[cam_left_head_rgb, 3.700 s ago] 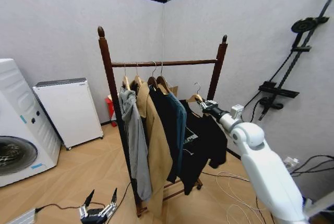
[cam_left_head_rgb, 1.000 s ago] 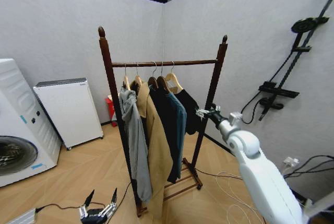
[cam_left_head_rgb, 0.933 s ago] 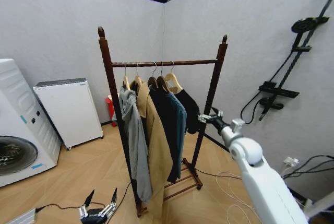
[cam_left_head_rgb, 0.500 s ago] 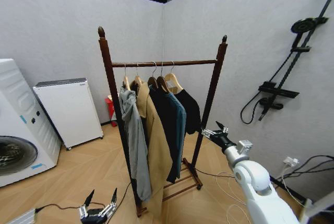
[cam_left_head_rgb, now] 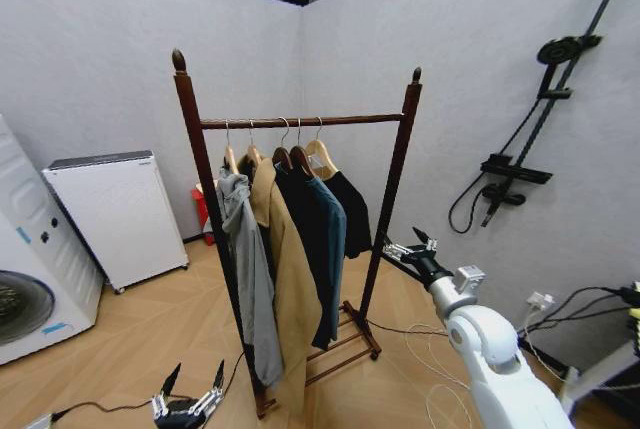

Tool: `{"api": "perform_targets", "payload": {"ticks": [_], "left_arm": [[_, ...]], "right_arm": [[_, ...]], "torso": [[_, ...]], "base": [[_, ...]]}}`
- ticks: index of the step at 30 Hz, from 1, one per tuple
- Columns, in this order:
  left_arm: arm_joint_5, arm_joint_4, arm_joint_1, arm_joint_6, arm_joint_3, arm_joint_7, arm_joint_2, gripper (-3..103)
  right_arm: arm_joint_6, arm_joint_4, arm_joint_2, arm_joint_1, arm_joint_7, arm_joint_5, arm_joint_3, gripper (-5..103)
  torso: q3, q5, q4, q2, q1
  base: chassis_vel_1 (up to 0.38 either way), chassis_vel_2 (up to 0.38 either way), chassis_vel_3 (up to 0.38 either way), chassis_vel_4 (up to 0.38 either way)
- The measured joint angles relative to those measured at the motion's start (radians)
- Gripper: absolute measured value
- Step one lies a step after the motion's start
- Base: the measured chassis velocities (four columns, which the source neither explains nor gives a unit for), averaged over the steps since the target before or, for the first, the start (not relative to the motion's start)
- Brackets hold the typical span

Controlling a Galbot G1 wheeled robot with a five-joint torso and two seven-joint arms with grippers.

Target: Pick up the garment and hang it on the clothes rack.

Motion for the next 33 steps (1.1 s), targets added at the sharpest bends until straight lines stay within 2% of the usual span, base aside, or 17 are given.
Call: {"api": "perform_targets", "payload": {"ticks": [9, 33], "left_arm": [[0.000, 0.000, 0.000, 0.000, 0.000, 0.000, 0.000, 100], [0.000, 0.000, 0.000, 0.000, 0.000, 0.000, 0.000, 100]], "right_arm": [[-0.004, 0.010, 0.000, -0.002, -0.002, 0.002, 0.002, 100], [-0.031, 0.071, 0.006, -0.014, -0.007, 0.006, 0.005, 100]], "torso": [[0.000, 0.0000, 0.0000, 0.000, 0.000], [0.000, -0.0001, 0.0001, 0.000, 0.000]], "base": [[-0.065, -0.115, -0.098, -0.077], [-0.062, -0.185, -0.192, -0.064]]}}
